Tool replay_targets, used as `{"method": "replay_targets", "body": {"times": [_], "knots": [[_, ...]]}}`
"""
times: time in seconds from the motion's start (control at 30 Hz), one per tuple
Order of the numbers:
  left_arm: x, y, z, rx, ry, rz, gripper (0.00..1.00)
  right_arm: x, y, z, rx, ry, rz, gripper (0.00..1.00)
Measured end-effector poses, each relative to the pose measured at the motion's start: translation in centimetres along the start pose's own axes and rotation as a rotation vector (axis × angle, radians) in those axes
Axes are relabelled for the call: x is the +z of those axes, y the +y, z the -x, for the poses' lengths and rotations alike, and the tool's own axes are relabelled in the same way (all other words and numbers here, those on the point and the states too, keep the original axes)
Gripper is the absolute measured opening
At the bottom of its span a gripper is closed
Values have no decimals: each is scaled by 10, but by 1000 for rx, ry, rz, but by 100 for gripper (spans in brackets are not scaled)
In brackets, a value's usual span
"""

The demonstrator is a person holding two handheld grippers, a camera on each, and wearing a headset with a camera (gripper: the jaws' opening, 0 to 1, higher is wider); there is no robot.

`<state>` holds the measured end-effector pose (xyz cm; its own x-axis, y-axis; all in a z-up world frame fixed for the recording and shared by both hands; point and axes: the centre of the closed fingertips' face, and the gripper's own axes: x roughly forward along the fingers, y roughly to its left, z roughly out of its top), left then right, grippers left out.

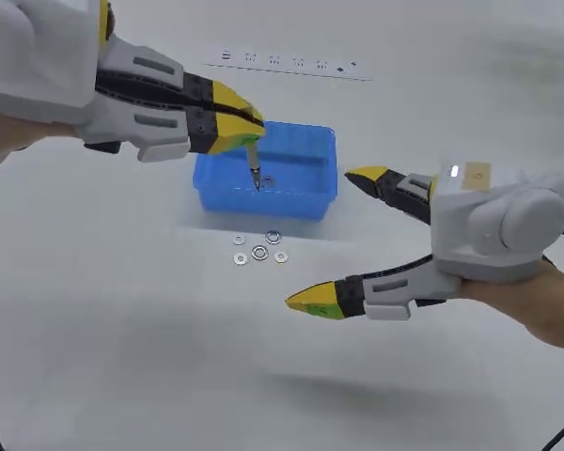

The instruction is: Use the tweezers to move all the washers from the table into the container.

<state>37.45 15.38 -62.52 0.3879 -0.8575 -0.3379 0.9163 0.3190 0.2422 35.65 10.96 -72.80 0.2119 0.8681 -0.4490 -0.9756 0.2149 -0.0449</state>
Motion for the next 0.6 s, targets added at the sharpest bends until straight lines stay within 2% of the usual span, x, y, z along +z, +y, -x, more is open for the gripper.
{"method": "replay_targets", "body": {"times": [0.13,0.23,0.3,0.4,0.53,0.6], "knots": [[-3,-12,2,12,-21,28,5,-11,4,3,1,26,-1,100],[-12,-21,2,15,-11,34,5,-16,6,3,6,30,-13,100],[-18,-26,3,34,-4,25,5,-20,8,3,10,43,-12,100],[-22,-32,4,62,-23,48,5,-21,11,3,23,39,-23,100],[-37,-37,2,86,0,79,5,-23,13,1,29,34,-46,100],[-39,-40,0,89,4,84,5,-23,14,0,31,32,-51,100]]}}
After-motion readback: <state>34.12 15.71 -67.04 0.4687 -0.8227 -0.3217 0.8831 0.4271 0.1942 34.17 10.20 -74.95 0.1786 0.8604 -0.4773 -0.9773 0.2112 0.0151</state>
